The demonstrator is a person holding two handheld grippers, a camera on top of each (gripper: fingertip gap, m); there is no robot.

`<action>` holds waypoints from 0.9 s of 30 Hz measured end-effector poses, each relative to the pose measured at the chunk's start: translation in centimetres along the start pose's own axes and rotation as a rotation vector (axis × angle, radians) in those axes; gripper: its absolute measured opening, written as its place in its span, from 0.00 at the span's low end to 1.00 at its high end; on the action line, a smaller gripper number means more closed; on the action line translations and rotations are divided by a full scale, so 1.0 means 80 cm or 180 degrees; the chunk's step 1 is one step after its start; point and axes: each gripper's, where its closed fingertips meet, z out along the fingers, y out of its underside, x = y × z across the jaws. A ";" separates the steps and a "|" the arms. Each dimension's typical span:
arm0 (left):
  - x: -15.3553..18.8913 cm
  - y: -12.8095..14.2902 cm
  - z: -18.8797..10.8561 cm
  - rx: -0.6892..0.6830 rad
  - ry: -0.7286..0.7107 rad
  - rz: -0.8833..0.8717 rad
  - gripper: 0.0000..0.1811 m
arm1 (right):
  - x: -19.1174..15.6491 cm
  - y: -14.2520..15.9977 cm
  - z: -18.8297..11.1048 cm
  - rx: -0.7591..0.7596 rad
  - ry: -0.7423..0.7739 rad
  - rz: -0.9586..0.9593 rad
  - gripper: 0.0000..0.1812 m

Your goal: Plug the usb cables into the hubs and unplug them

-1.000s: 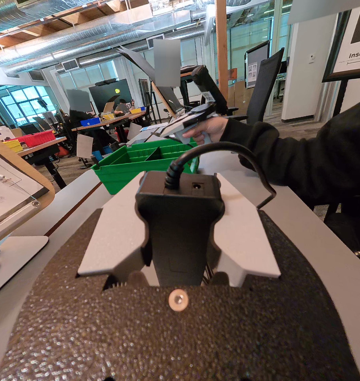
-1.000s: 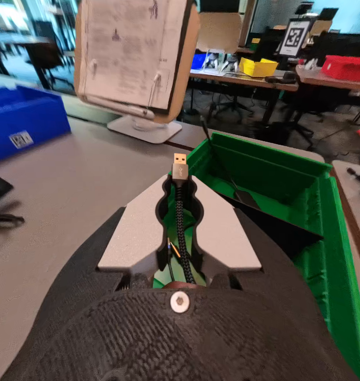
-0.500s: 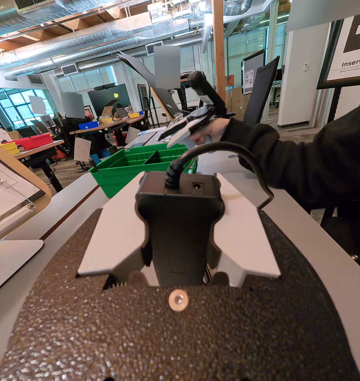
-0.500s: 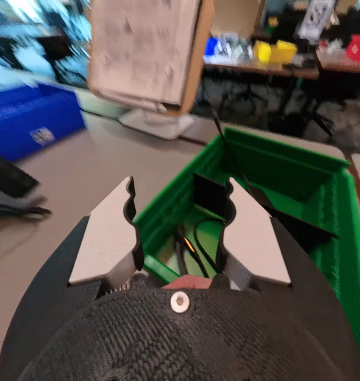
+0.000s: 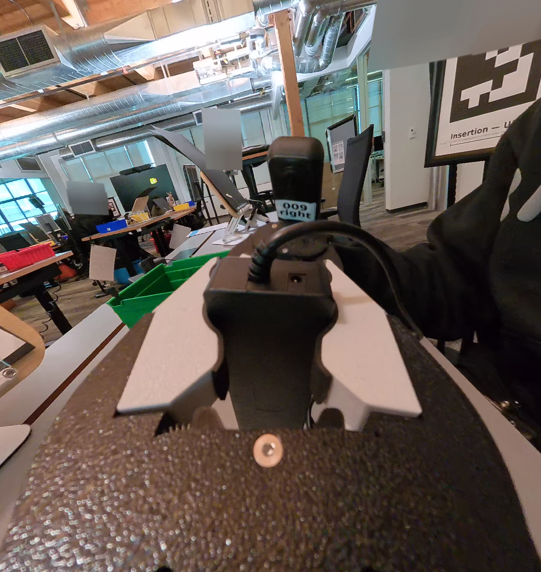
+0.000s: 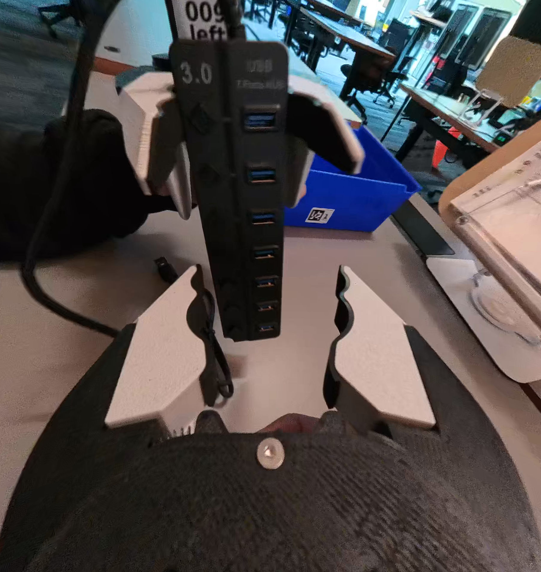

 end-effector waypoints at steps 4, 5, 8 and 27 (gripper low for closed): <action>0.008 0.002 0.005 -0.0005 0.0107 -0.0008 0.33 | -0.019 0.013 0.025 -0.0152 -0.0093 -0.0288 0.37; 0.009 0.004 0.007 -0.0037 0.0126 0.0006 0.33 | -0.025 0.013 0.026 -0.0155 -0.0172 -0.0358 0.30; 0.012 0.008 0.007 -0.0088 0.0139 0.0062 0.33 | -0.024 0.015 0.025 -0.0212 -0.0174 -0.0406 0.29; -0.107 0.009 -0.067 0.0460 -0.1543 -0.0331 0.49 | 0.217 -0.097 -0.259 -0.0354 0.2400 -0.0712 0.29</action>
